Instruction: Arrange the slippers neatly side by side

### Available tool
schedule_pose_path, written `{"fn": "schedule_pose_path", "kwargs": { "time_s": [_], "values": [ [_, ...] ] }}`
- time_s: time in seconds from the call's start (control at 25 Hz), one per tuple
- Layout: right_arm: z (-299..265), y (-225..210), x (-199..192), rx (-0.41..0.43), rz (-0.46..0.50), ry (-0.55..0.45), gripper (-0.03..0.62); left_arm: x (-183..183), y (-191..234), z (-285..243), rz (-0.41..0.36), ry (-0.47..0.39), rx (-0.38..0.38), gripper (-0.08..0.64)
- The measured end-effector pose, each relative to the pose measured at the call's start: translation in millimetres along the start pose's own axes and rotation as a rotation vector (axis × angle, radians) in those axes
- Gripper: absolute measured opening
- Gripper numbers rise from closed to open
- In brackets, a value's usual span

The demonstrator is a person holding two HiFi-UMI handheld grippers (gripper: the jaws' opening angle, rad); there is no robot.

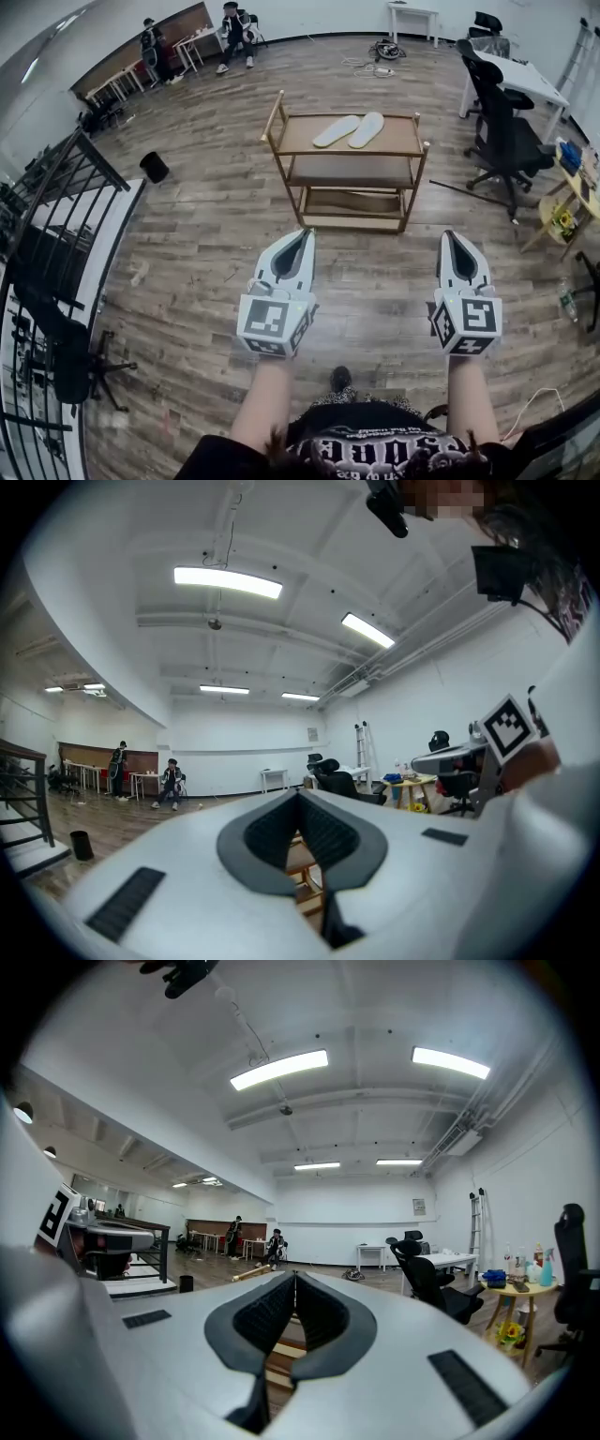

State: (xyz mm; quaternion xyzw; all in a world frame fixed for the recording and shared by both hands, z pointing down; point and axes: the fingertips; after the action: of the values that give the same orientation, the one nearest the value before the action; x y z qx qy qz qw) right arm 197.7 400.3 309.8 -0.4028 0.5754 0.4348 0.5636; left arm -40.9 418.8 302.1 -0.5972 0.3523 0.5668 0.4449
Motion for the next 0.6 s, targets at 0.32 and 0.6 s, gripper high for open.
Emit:
{"fn": "schedule_pose_path", "kwargs": {
  "time_s": [0.32,0.6],
  "values": [
    [-69,10,1,-0.04,-0.003,0.004,0.005,-15,57,-51,0.042,0.003,-0.038,0.002],
    [-117,2,-12,-0.048,-0.002,0.022,0.005,-36,76,-97,0.041,0.041,-0.032,0.002]
  ]
}}
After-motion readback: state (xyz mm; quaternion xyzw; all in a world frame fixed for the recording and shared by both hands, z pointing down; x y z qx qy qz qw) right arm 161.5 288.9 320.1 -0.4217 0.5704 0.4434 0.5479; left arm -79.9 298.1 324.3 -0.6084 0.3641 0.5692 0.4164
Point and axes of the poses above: the fingertips, and each gripper's own axes: z backward along the fingers, y to its left, x out of its top, and after that the axes turned 3 degrees about -y, right-handed
